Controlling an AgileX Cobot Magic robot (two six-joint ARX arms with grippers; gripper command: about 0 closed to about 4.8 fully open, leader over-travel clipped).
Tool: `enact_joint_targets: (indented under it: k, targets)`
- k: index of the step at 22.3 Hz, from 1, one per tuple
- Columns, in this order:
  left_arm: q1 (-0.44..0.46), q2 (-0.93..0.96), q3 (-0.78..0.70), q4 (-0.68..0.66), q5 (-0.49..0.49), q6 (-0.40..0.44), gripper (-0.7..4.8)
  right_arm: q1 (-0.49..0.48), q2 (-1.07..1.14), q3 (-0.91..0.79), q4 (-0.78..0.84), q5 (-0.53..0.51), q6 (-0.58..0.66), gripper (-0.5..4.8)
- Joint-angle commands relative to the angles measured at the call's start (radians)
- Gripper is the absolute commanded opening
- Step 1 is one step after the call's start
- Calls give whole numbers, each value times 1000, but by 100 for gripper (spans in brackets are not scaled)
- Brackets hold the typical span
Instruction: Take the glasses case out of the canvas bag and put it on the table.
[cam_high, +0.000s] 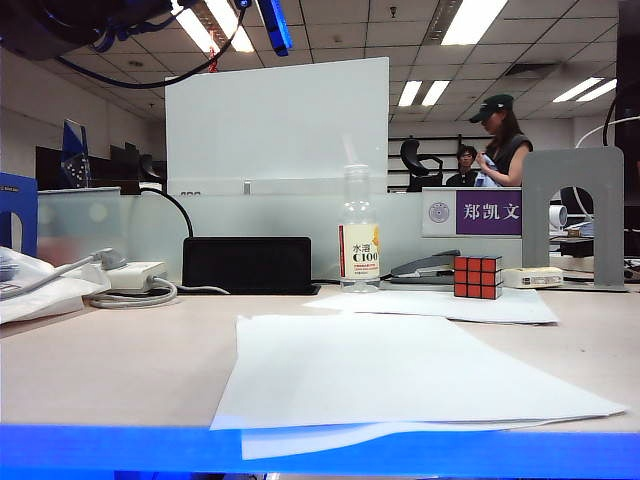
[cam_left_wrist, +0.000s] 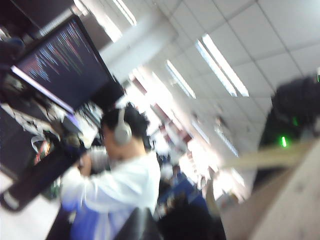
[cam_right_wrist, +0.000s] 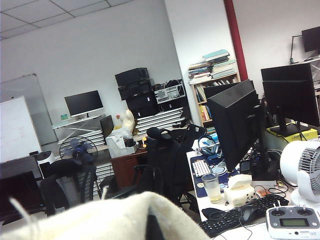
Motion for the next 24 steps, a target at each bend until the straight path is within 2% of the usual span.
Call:
enact_joint_targets:
  k: [1, 2, 4, 7, 10, 12, 18, 24]
  targets:
    - [80, -5, 10, 89, 227, -95, 327, 0, -4, 6, 45, 14, 0, -6]
    - [124, -8, 10, 89, 306, -125, 332, 0, -4, 6, 44, 14, 0, -6]
    - [215, -15, 10, 89, 388, -141, 332, 0, -4, 6, 48, 14, 0, -6]
    - [364, -36, 10, 89, 381, -137, 332, 0, -4, 6, 95, 23, 1, -6]
    - [439, -51, 10, 89, 383, -140, 331, 0, -4, 6, 113, 40, 5, -6]
    - [436, -51, 10, 89, 369, -137, 332, 0, 1, 6, 112, 40, 8, -6]
    - [338, -68, 10, 89, 287, -133, 331, 0, 8, 6, 108, 36, 24, -6]
    - [320, -103, 49, 89, 276, -134, 329, 0, 8, 6, 64, 32, 24, -6]
